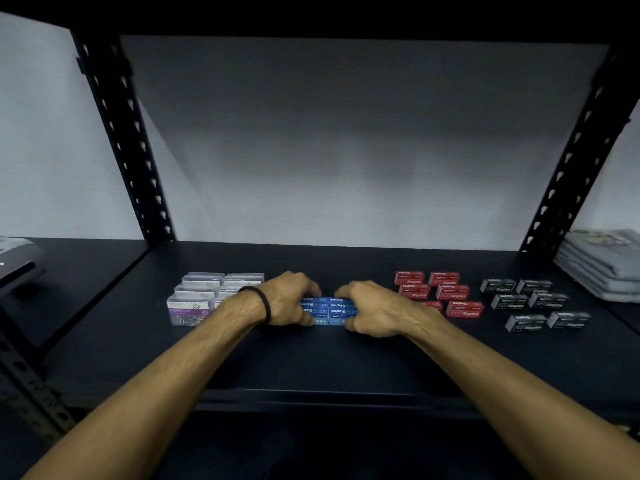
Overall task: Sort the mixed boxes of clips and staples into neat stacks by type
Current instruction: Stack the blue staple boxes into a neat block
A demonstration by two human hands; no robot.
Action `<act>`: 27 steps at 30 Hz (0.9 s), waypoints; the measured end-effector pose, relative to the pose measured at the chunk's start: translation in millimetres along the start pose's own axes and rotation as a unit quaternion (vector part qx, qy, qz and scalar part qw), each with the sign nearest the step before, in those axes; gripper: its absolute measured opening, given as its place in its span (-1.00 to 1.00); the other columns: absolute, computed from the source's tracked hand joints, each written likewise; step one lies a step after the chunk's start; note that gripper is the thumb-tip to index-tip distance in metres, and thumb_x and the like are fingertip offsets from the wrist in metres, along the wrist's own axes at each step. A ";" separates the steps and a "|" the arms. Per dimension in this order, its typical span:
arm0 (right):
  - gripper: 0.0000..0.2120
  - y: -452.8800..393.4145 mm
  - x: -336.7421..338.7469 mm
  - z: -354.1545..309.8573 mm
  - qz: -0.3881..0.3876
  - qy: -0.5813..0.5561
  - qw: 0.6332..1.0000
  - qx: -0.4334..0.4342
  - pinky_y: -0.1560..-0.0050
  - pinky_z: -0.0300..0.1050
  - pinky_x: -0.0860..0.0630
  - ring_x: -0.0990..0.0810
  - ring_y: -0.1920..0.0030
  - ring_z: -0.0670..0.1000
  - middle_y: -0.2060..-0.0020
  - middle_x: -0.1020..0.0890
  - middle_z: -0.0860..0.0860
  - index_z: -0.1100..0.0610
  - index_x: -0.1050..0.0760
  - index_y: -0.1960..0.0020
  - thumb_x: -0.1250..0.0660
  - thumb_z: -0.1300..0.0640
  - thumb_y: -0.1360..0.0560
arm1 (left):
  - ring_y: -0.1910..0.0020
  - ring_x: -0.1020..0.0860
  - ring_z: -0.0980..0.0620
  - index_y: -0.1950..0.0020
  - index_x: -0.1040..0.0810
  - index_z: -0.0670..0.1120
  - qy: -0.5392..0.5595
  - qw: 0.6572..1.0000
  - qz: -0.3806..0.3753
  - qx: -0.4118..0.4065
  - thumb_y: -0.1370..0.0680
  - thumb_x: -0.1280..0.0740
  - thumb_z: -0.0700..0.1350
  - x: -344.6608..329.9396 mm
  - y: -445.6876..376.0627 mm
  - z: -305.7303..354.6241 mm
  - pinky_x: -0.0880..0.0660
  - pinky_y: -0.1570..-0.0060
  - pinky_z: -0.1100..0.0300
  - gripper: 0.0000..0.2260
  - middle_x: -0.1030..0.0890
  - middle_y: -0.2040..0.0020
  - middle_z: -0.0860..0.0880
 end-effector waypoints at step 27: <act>-0.25 5.3 7.7 2.7 0.020 0.009 0.999 -0.028 -0.24 -0.11 -0.47 -0.48 -0.31 0.05 -0.38 -0.42 0.04 0.08 -0.24 -0.54 -0.46 0.00 -0.43 | -0.35 -0.44 -0.01 -0.50 -0.28 0.02 -0.034 0.999 0.011 0.024 -0.38 -0.44 0.24 10.7 3.2 2.9 -0.40 -0.29 0.12 -0.23 -0.42 -0.42 -0.02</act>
Point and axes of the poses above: each hand's wrist, its own y-axis away from the middle knuckle, its own x-axis out of the back of the hand, z = x × y, the point moved 5 cm from there along -y, towards the middle knuckle
